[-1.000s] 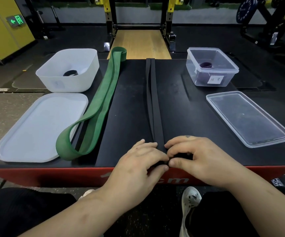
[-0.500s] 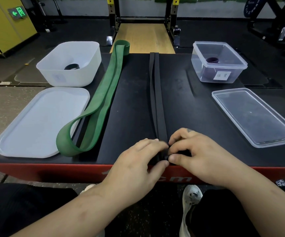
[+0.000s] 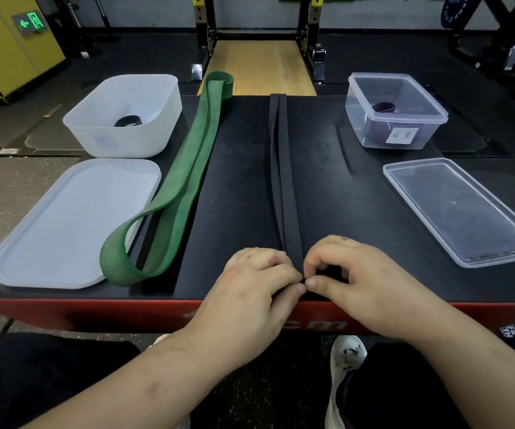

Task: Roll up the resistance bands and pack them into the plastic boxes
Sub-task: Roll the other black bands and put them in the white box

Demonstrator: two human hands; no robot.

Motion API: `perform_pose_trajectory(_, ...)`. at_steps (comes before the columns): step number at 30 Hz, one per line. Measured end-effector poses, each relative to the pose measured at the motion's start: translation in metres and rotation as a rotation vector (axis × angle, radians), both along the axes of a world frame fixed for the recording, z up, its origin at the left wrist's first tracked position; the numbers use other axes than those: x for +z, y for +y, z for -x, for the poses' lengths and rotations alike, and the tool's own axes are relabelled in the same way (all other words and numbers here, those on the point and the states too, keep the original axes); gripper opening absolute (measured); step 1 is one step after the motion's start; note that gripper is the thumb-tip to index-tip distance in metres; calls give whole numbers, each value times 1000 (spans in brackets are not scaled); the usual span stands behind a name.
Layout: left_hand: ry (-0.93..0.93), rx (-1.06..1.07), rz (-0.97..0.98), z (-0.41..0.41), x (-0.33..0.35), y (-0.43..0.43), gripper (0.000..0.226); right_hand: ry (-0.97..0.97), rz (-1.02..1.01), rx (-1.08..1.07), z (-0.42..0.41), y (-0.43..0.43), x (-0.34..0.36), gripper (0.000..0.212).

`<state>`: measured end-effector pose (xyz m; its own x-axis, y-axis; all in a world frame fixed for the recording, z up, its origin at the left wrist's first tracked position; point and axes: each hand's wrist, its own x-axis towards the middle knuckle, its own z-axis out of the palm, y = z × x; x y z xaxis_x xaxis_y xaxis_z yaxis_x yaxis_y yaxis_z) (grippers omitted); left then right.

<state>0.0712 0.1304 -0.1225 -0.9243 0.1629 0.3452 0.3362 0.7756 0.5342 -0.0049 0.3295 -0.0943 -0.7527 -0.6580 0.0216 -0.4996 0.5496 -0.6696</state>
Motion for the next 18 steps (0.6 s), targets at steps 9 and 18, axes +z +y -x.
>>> perform_pose_trajectory(9,1,86,-20,2,-4,0,31,115,-108,29,-6,2,-4,31)
perform_pose_trajectory(18,-73,28,20,2,0,-12,35,127,-64,29,4,4,-7,21)
